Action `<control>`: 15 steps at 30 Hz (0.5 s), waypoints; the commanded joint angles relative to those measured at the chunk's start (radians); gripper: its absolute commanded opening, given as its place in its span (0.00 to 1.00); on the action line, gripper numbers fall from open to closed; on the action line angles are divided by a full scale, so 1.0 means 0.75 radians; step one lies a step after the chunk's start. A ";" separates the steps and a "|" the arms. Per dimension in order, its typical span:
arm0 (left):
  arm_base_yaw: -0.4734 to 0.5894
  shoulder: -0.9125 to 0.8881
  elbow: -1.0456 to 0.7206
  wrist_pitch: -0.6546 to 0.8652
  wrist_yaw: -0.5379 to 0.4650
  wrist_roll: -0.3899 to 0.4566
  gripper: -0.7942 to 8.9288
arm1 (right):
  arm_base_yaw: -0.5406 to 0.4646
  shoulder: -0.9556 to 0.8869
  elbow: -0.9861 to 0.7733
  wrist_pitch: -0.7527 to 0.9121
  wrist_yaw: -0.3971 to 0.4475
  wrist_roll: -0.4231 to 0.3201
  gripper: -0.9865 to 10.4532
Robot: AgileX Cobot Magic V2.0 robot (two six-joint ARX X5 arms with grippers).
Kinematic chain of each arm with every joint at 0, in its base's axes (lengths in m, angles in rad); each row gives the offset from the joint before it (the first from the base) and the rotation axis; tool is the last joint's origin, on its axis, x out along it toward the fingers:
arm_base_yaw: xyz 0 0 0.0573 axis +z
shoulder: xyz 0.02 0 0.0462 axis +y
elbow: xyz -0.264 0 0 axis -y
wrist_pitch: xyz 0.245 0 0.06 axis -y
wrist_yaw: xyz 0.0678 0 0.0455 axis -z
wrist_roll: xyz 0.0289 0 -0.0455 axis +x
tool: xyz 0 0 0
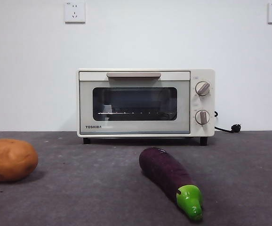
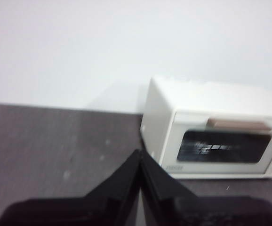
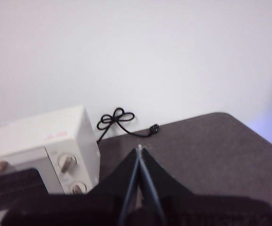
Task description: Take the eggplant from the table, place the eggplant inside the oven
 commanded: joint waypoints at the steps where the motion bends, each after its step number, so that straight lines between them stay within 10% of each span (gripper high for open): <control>1: -0.024 0.060 0.115 0.003 0.009 -0.006 0.08 | 0.000 0.090 0.144 -0.026 -0.021 -0.008 0.08; 15: -0.267 0.506 0.881 -0.277 0.038 0.111 0.08 | 0.000 0.586 0.897 -0.325 -0.191 -0.100 0.08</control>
